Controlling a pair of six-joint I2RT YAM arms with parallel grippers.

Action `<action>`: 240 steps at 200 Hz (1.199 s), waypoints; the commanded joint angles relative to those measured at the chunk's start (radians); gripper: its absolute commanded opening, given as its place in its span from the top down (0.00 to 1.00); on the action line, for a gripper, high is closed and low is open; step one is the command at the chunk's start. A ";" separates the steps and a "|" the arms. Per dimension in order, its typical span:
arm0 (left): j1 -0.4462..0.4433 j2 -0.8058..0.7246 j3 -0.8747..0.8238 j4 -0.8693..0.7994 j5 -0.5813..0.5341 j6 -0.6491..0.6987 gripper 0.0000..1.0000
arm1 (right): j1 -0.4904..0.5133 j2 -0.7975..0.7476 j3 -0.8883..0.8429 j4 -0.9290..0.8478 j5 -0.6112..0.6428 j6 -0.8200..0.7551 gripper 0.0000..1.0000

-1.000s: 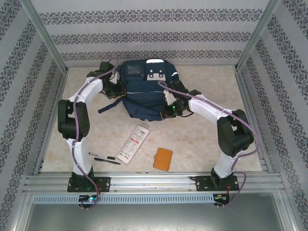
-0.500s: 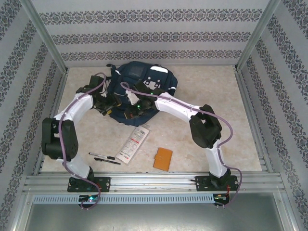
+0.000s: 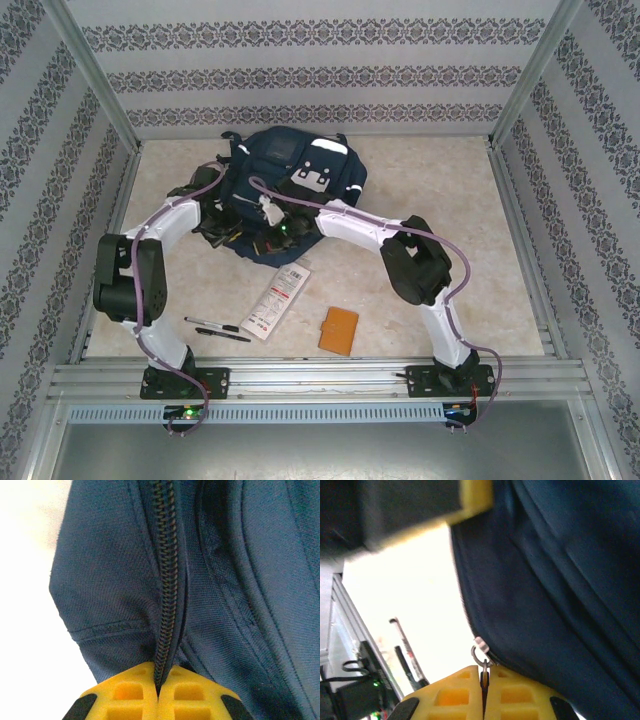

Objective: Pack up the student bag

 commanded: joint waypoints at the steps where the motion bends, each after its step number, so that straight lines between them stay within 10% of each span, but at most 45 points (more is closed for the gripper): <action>1: 0.029 0.004 0.079 -0.010 -0.040 0.097 1.00 | -0.065 -0.151 -0.138 -0.075 0.047 -0.097 1.00; 81: 0.072 0.003 0.136 -0.067 0.071 0.320 1.00 | -0.449 -0.250 -0.324 -0.155 0.297 -0.361 0.98; 188: 0.094 -0.052 0.097 -0.073 0.285 0.445 1.00 | -0.523 -0.113 -0.131 -0.229 0.521 -0.323 0.68; 217: 0.070 -0.141 0.095 -0.121 0.326 0.508 0.66 | -0.517 -0.306 -0.288 -0.221 0.529 -0.313 0.60; 240: 0.025 -0.214 0.118 -0.204 0.298 0.638 0.60 | -0.517 -0.501 -0.437 -0.221 0.618 -0.279 0.50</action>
